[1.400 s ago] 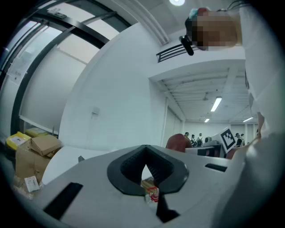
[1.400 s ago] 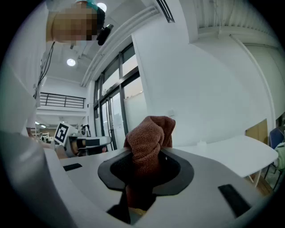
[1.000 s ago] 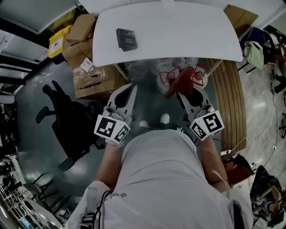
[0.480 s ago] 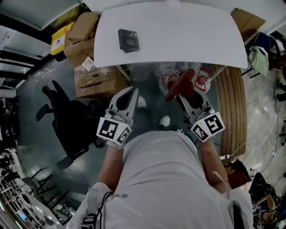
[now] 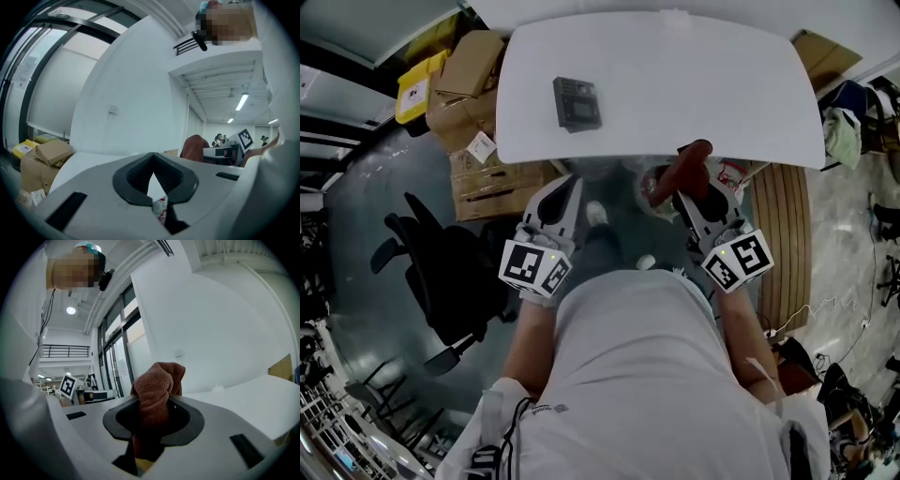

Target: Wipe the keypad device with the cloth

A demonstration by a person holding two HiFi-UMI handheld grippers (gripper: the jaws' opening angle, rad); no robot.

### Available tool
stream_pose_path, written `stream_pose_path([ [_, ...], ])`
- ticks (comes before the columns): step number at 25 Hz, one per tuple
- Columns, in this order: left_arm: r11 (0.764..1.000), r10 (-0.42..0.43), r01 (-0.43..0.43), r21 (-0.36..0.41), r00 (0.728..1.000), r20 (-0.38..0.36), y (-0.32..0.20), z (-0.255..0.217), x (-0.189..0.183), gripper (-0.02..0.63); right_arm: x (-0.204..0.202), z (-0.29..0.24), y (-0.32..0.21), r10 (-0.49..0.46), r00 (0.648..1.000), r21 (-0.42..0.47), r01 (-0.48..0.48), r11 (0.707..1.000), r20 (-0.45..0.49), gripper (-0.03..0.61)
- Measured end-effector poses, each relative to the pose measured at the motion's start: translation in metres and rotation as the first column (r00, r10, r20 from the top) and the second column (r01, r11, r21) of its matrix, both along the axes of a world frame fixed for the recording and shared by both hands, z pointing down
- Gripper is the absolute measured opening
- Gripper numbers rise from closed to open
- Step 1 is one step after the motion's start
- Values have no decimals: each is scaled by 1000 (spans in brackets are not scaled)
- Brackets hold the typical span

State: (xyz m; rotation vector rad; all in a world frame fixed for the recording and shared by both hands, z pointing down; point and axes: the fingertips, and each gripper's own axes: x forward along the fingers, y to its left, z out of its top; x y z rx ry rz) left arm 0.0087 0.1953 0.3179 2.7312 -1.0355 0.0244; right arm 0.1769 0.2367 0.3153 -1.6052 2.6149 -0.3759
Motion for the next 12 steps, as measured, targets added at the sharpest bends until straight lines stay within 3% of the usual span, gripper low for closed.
stream_pose_path([
  [8,1000,24,-25,-9,1000,-16,-95,4,-29,12,-34,1,-90,-2,999,-31,1,1000,-37,100],
  [12,996,81,-82,20,995,54,-129,10,-41,12,-55,4,-128,-2,998,-52,-1,999,-65,100],
])
